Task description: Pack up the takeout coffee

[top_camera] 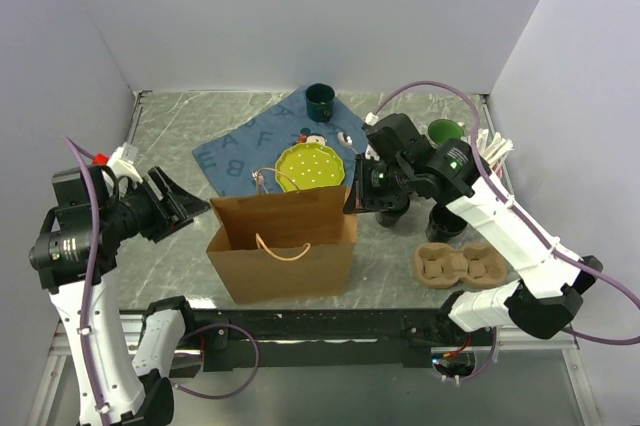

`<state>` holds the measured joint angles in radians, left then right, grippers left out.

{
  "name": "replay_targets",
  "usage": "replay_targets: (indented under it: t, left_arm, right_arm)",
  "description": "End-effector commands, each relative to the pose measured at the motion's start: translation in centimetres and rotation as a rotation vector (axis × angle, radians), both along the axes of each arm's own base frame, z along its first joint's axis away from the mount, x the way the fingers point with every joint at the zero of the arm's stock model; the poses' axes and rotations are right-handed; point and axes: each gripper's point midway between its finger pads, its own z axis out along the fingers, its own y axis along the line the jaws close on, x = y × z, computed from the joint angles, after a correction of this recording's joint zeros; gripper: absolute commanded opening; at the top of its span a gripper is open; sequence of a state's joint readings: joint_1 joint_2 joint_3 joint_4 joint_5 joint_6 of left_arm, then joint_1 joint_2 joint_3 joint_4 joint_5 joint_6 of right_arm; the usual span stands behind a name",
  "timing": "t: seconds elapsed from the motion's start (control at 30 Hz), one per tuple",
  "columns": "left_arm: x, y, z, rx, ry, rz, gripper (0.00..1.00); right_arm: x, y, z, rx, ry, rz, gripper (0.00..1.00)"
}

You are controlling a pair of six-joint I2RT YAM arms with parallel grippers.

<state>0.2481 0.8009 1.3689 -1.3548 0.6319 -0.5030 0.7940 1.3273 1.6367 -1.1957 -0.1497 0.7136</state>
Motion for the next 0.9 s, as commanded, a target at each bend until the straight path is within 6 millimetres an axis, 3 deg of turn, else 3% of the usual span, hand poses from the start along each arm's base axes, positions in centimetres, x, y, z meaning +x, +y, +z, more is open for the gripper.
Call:
replay_targets:
  t: [0.0,0.17,0.5,0.87]
  left_arm:
    - [0.5,-0.4,3.4,-0.010,-0.126,-0.010,0.65]
    - [0.6,-0.3,3.1,-0.013,-0.107,0.001,0.65]
    - [0.7,-0.4,3.1,-0.022,-0.104,0.001,0.66]
    - [0.9,1.6,2.4,0.080,-0.050,0.073,0.66]
  right_arm:
    - [0.3,0.2,3.4,0.095,-0.095,-0.018,0.00]
    - [0.3,0.4,3.9,0.138,-0.098,-0.043,0.00]
    - [0.5,-0.7,1.9,0.124,-0.091,-0.125,0.00]
    - [1.0,-1.9,2.1,0.117,-0.113,-0.204,0.00]
